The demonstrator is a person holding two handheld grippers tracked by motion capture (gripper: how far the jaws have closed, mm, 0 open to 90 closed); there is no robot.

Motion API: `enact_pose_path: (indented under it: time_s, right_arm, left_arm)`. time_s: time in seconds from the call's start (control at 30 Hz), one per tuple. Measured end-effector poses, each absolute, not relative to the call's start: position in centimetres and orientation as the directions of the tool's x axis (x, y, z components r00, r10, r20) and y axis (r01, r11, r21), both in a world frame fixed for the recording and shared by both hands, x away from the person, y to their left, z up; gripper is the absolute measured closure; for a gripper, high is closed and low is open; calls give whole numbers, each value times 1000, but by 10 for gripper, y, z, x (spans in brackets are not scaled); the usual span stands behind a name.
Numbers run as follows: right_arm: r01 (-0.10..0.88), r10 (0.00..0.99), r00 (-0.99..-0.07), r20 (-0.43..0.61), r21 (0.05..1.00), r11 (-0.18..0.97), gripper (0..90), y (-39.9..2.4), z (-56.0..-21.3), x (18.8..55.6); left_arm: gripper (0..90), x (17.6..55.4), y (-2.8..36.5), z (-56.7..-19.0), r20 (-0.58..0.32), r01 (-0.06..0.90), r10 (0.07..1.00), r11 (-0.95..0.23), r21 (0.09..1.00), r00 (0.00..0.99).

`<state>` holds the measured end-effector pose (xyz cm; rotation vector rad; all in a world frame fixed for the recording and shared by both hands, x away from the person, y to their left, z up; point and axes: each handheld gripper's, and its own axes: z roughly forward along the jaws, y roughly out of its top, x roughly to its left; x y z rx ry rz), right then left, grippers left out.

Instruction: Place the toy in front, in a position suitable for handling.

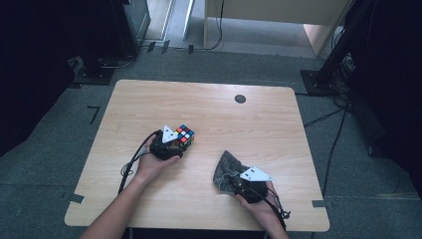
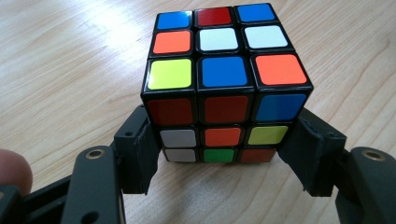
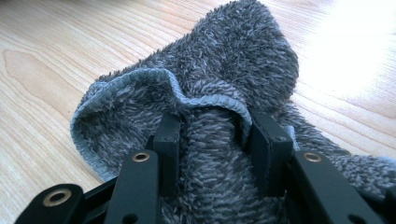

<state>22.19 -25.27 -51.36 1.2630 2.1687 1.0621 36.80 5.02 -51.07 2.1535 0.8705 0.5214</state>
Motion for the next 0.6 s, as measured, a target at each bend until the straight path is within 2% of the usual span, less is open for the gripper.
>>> enact_pose_path:
  time_s: [0.07, 0.1, 0.3, 0.4, 0.5, 0.53, 0.6]
  right_arm:
    - [549, 864, -503, 26, 782, 296, 605, -253, -514, 222]
    - [549, 864, -503, 26, 782, 296, 605, -253, -514, 222]
    - [547, 865, -502, 22, 783, 298, 599, -252, -514, 221]
    - [545, 865, -501, 21, 784, 297, 598, -252, -514, 221]
    - [545, 866, -500, 21, 784, 296, 598, -252, -515, 221]
    - [543, 866, -500, 16, 785, 300, 601, -252, -515, 221]
    - [544, 866, -500, 14, 783, 302, 621, -252, -514, 220]
  left_arm:
    - [325, 368, 49, -511, 104, 410, 728, -491, 769, 678]
    - [289, 368, 49, -511, 104, 410, 728, -491, 769, 678]
    - [214, 375, 46, -511, 78, 451, 756, -467, 761, 650]
    - [228, 376, 40, -512, 111, 457, 757, -497, 738, 644]
    - [301, 376, 38, -513, 122, 456, 756, -506, 733, 643]
    - [306, 375, 36, -513, 147, 449, 757, -519, 728, 637]
    - [326, 375, 37, -512, 138, 442, 755, -511, 737, 641]
